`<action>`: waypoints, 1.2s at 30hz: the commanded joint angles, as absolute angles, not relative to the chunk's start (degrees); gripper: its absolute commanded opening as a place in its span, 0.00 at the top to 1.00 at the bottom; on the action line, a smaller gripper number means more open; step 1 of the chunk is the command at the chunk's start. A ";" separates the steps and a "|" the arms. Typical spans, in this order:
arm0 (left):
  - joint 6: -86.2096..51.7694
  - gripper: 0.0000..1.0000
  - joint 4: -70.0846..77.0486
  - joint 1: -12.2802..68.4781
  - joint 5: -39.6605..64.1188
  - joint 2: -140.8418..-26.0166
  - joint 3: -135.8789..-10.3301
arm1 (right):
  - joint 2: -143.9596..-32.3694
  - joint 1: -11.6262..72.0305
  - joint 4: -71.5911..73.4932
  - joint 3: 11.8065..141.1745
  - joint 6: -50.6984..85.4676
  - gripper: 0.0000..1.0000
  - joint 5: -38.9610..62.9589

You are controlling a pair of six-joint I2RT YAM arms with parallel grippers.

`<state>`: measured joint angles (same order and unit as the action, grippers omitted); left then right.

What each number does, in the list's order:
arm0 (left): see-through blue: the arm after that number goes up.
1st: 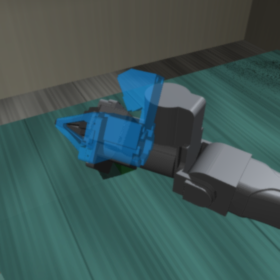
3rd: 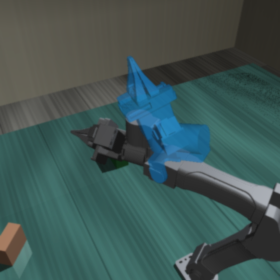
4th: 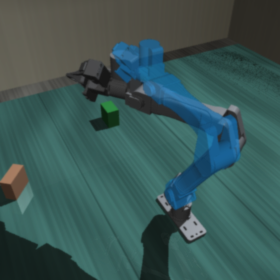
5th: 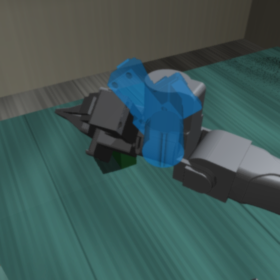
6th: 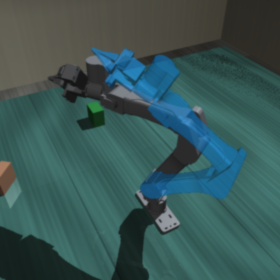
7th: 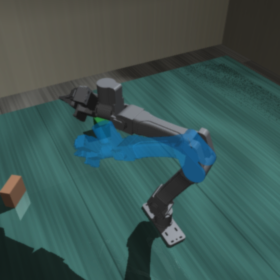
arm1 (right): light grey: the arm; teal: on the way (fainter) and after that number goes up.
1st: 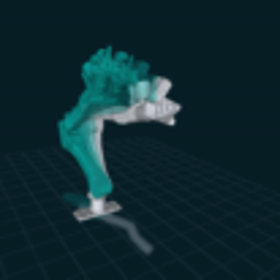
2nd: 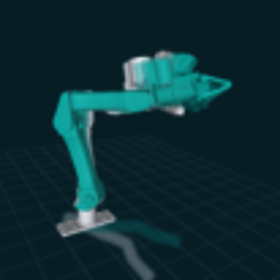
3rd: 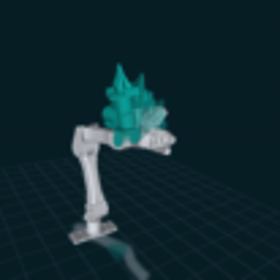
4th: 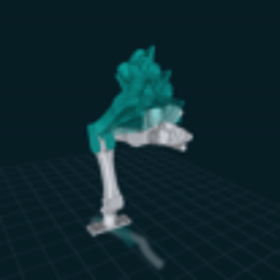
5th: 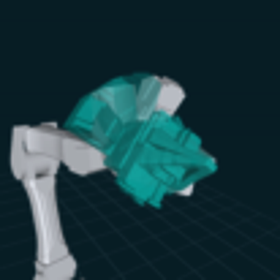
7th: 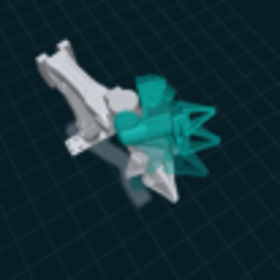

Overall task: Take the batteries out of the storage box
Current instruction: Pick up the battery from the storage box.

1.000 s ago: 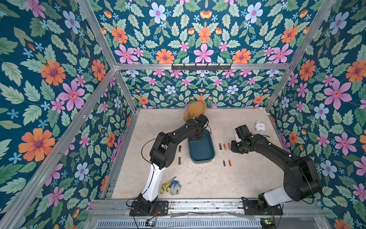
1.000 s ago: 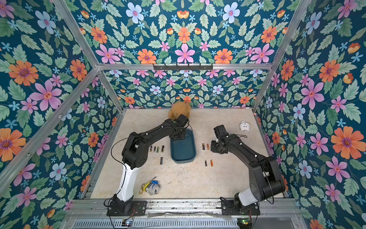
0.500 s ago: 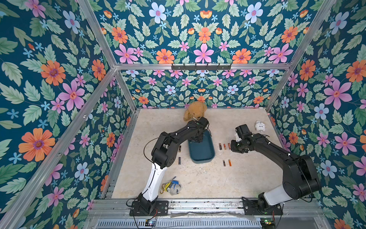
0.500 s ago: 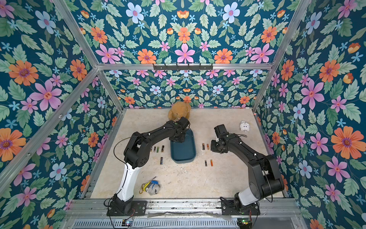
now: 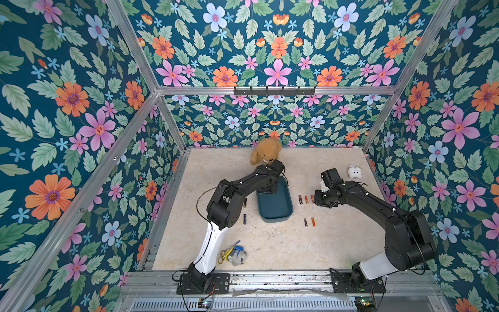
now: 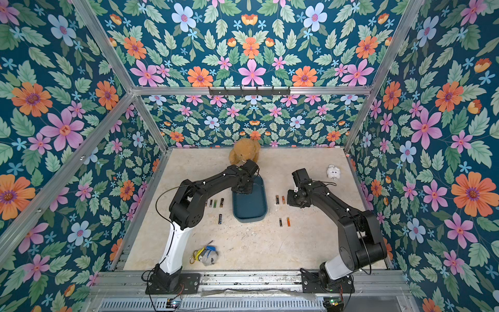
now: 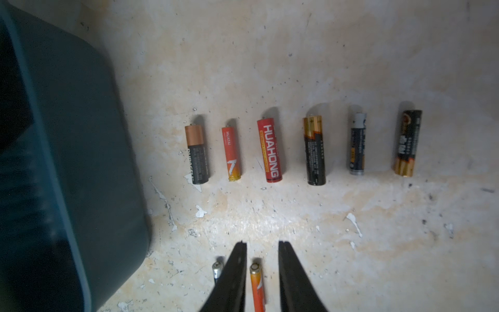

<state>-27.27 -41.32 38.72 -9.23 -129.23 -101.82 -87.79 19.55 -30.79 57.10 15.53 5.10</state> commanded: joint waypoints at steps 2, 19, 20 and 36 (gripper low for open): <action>-27.75 0.79 -41.92 38.67 -8.33 -130.06 -101.65 | -88.15 19.60 -31.54 57.90 15.26 0.74 5.31; -28.37 0.84 -40.85 38.67 -5.39 -123.57 -99.65 | -89.12 19.59 -32.22 60.19 15.29 0.74 6.21; -28.48 0.84 -40.42 38.67 -5.23 -122.68 -98.84 | -89.12 19.60 -32.13 60.20 15.48 0.75 6.42; -30.61 0.83 -40.38 38.67 -5.61 -107.44 -86.80 | -92.29 23.93 -32.26 64.55 17.43 0.75 6.16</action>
